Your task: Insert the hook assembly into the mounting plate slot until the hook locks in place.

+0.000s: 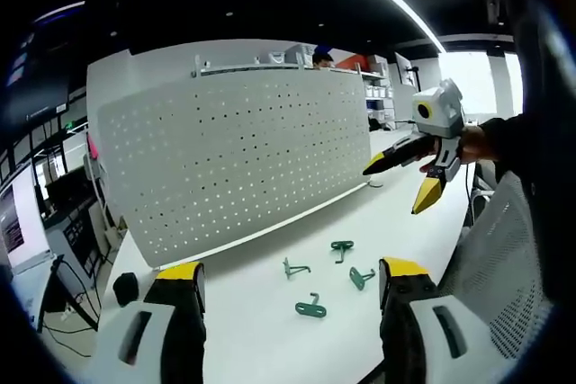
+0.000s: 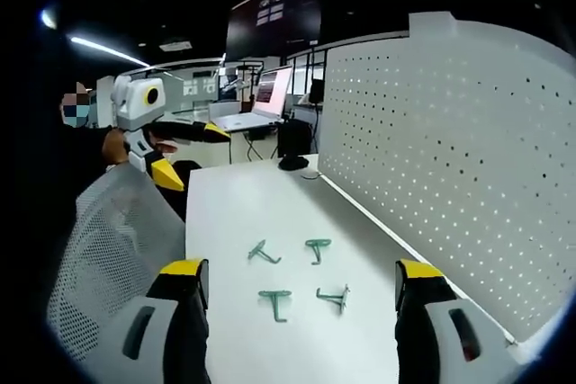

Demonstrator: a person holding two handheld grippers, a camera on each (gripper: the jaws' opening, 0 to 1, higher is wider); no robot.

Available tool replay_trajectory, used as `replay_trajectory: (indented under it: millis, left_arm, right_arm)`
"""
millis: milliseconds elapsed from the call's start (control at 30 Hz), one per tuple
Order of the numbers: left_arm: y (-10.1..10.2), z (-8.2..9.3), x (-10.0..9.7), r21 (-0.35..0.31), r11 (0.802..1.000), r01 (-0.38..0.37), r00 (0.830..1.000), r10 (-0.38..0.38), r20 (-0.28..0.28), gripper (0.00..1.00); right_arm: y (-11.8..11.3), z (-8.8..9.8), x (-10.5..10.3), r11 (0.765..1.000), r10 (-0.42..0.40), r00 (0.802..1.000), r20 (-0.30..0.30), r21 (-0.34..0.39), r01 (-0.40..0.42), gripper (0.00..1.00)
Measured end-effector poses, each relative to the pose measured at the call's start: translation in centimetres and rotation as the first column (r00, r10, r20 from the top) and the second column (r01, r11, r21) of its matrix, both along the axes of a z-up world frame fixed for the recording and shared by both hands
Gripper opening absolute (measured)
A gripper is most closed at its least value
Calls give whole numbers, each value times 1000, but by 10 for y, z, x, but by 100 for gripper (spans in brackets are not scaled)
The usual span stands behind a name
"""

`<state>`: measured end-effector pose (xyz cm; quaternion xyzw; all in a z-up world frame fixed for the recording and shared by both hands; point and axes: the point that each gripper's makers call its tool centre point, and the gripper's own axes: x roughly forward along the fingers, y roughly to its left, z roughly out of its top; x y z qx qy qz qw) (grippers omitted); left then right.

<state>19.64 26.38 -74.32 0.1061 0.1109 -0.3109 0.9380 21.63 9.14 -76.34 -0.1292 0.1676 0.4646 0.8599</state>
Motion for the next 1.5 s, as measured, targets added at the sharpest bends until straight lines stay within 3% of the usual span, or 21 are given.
replay_trajectory:
  millis: [233, 567, 833, 967, 1367, 1500]
  left_arm:
    - [-1, 5, -2, -3, 1000, 7, 1000, -7, 29, 81]
    - [-3, 3, -3, 16, 1000, 10, 999, -11, 32, 81]
    - [0, 4, -1, 16, 1000, -9, 999, 8, 35, 81]
    - [1, 4, -1, 16, 1000, -15, 999, 14, 39, 81]
    - [3, 3, 0, 32, 999, -28, 999, 27, 38, 80]
    - [3, 2, 1, 35, 999, -31, 999, 30, 37, 79]
  right_arm:
    - [-1, -3, -3, 1000, 1, 1000, -2, -31, -1, 82]
    - [4, 0, -2, 1000, 14, 1000, 16, -21, -13, 79]
    - [16, 5, 16, 999, 48, 999, 14, -23, -48, 58]
    - [28, 3, 27, 997, 74, 997, 13, -29, -74, 53]
    - [65, -33, 61, 977, 180, 983, 14, -121, -177, 42]
    - [76, -45, 73, 961, 223, 974, 39, -180, -213, 37]
